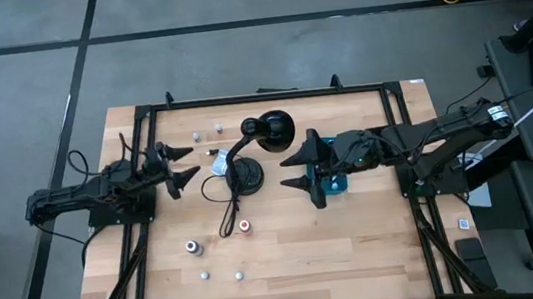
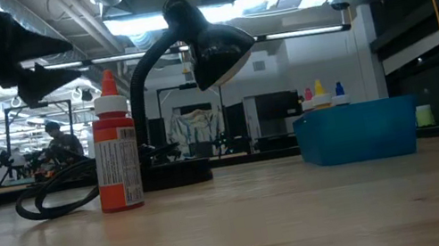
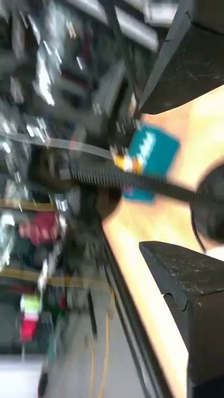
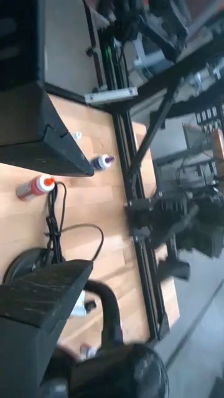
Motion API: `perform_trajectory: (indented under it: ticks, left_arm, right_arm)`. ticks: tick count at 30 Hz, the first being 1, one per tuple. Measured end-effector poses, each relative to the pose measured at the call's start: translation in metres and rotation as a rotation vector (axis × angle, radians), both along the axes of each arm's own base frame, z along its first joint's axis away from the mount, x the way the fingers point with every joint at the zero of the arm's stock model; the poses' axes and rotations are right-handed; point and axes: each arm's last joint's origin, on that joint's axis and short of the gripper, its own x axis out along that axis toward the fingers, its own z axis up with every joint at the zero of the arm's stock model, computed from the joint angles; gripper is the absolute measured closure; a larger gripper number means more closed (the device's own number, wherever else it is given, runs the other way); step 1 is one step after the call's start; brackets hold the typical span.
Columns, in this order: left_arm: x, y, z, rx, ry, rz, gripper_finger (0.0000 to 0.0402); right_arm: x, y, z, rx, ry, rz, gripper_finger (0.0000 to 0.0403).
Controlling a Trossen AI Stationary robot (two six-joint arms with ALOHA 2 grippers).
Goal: Pick & Place food coloring
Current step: Put the small brown food coloring bottle into the blue bin
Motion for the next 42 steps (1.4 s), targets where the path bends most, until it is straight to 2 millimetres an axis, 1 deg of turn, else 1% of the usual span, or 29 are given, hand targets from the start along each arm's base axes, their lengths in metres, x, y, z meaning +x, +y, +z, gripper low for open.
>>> perform_trajectory:
  ticks: [4, 6, 10, 13, 17, 23, 27, 30, 33, 36, 39, 42]
  left_arm:
    - [-0.003, 0.004, 0.008, 0.027, 0.105, 0.140, 0.0056]
    - [-0.003, 0.005, 0.010, 0.040, 0.152, 0.180, 0.0056]
    - [-0.003, 0.008, 0.007, 0.050, 0.272, 0.311, 0.0056]
    - [0.000, 0.010, 0.003, 0.062, 0.336, 0.394, 0.0056]
    - [0.008, 0.013, 0.007, 0.087, 0.367, 0.455, 0.0056]
    - [0.016, 0.015, 0.037, 0.111, 0.469, 0.511, 0.0056]
    - [0.020, 0.017, 0.056, 0.103, 0.573, 0.604, 0.0056]
    - [0.023, 0.020, 0.069, 0.082, 0.612, 0.663, 0.0056]
    - [0.025, 0.027, 0.079, 0.037, 0.642, 0.718, 0.0056]
    - [0.025, 0.038, 0.084, -0.026, 0.690, 0.742, 0.0056]
    - [0.026, 0.052, 0.084, -0.094, 0.744, 0.744, 0.0056]
    - [0.024, 0.069, 0.078, -0.151, 0.817, 0.743, 0.0056]
  right_arm:
    - [0.000, 0.001, -0.001, 0.011, 0.013, 0.039, 0.0172]
    - [-0.001, 0.001, -0.002, 0.010, 0.025, 0.047, 0.0172]
    - [-0.001, 0.001, -0.003, -0.026, 0.036, 0.058, 0.0172]
    - [-0.001, 0.001, -0.003, -0.060, 0.035, 0.070, 0.0172]
    - [-0.001, 0.000, -0.003, -0.076, 0.035, 0.072, 0.0172]
    - [-0.001, -0.002, -0.003, -0.094, 0.035, 0.072, 0.0172]
    - [-0.001, -0.002, -0.003, -0.113, 0.034, 0.080, 0.0172]
    - [-0.001, -0.002, -0.003, -0.115, 0.034, 0.080, 0.0172]
    - [-0.001, -0.002, -0.003, -0.126, 0.034, 0.084, 0.0172]
    - [-0.001, -0.002, -0.003, -0.139, 0.034, 0.088, 0.0172]
    - [-0.001, -0.002, -0.003, -0.138, 0.034, 0.088, 0.0172]
    - [-0.001, -0.002, -0.003, -0.138, 0.034, 0.088, 0.0172]
